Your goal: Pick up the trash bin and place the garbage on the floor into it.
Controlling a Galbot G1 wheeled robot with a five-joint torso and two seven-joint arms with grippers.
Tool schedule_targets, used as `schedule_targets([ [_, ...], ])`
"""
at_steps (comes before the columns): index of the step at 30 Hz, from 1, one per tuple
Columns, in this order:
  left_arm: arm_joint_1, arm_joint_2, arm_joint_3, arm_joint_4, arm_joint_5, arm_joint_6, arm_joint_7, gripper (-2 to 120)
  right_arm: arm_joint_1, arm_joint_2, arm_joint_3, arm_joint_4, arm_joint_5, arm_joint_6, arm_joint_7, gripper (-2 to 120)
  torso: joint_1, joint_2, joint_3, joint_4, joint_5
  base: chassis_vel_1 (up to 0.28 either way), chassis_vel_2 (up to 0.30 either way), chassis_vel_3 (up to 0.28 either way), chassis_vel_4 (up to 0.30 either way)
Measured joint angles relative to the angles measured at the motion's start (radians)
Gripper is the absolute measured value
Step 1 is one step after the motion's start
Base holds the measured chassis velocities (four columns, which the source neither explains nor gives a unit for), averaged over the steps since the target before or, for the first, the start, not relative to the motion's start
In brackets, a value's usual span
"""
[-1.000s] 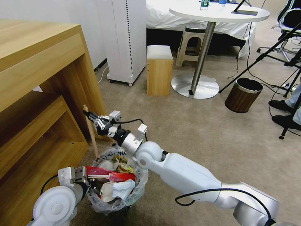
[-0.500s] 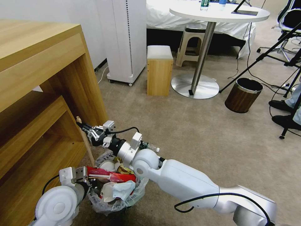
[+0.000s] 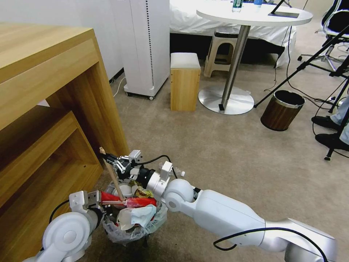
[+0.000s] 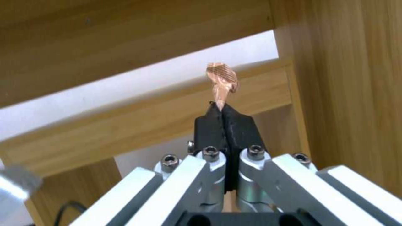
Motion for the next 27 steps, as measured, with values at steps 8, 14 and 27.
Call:
schedule_targets([
  [8, 0.002, 0.036, -0.019, -0.014, -0.023, -0.008, -0.004, 0, -0.04, -0.04, 0.013, -0.03, -0.057, 0.018, -0.017, 0, 0.0, 0.0, 0.0, 0.0, 0.0001, 0.0, 0.0, 0.0, 0.0],
  [14, -0.001, 0.035, -0.015, -0.012, -0.026, -0.009, -0.006, 0, -0.056, -0.053, 0.016, -0.031, -0.071, 0.025, -0.02, 0, 0.0, 0.0, 0.0, 0.0, -0.0001, 0.0, 0.0, 0.0, 0.0],
  [27, -0.009, 0.056, -0.014, -0.015, -0.047, -0.014, -0.012, 0, -0.049, -0.039, 0.006, -0.069, -0.084, 0.072, -0.076, 2, 0.0, 0.0, 0.0, 0.0001, -0.0001, 0.0, 0.0, 0.0, 0.0],
])
